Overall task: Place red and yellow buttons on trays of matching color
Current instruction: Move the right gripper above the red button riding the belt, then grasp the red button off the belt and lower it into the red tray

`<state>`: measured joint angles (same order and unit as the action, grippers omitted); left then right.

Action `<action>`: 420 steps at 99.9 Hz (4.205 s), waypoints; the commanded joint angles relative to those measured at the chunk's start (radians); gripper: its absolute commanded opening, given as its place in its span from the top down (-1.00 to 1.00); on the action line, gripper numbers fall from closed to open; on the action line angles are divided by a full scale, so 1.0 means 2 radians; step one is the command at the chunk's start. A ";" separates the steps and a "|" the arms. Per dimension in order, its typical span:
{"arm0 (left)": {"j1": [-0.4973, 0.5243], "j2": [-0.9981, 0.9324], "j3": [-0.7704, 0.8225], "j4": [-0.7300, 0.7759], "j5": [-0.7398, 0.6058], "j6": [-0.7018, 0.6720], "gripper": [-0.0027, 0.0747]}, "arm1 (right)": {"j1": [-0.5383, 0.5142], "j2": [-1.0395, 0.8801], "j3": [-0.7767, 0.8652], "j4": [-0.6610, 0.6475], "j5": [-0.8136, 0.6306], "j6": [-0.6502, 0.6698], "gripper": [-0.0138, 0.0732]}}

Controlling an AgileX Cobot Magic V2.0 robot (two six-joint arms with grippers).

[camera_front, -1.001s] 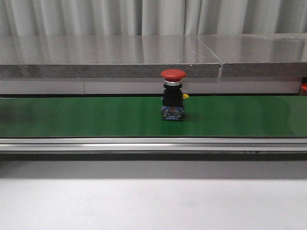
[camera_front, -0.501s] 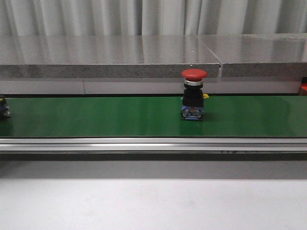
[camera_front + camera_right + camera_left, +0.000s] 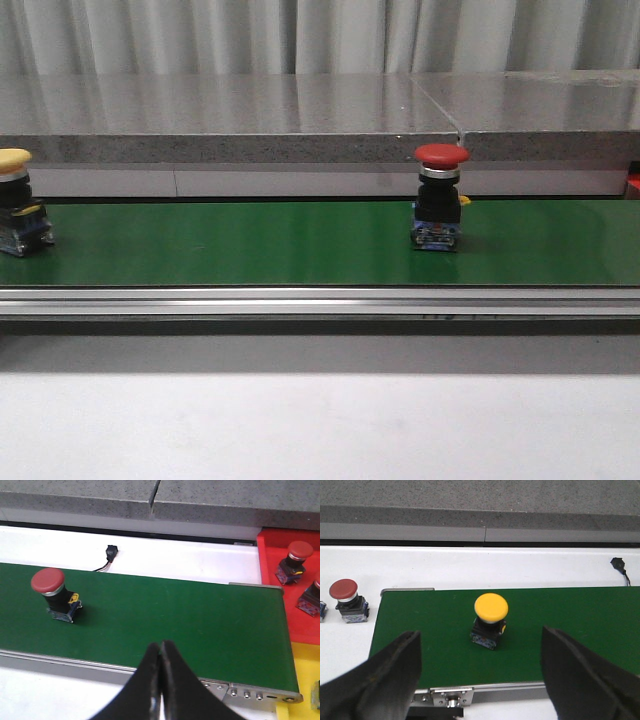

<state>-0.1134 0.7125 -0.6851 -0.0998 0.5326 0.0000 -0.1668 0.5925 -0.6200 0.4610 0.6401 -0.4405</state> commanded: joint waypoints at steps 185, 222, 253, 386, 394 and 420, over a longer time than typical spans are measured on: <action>-0.004 -0.125 0.086 -0.007 -0.037 0.000 0.98 | 0.038 0.332 -0.146 0.023 0.006 -0.039 -0.80; -0.004 -0.125 0.086 -0.007 -0.037 0.000 0.98 | 0.042 0.411 -0.188 0.023 -0.033 -0.055 -0.80; -0.004 -0.125 0.086 -0.007 -0.037 0.000 0.98 | 0.042 0.435 -0.192 0.023 -0.044 -0.055 -0.05; -0.004 -0.125 0.086 -0.007 -0.037 0.000 0.98 | -0.192 0.675 -0.548 0.023 -0.064 -0.028 0.29; -0.004 -0.125 0.086 -0.007 -0.037 0.000 0.98 | -0.192 0.697 -0.565 0.023 -0.061 -0.028 0.29; -0.004 -0.125 0.086 -0.007 -0.037 0.000 0.98 | -0.192 0.749 -0.600 0.023 -0.064 -0.028 0.29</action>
<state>-0.1134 0.4584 -0.4871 -0.0998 0.5326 0.0000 -0.5449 2.1348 -1.7735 0.4845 0.5658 -0.4945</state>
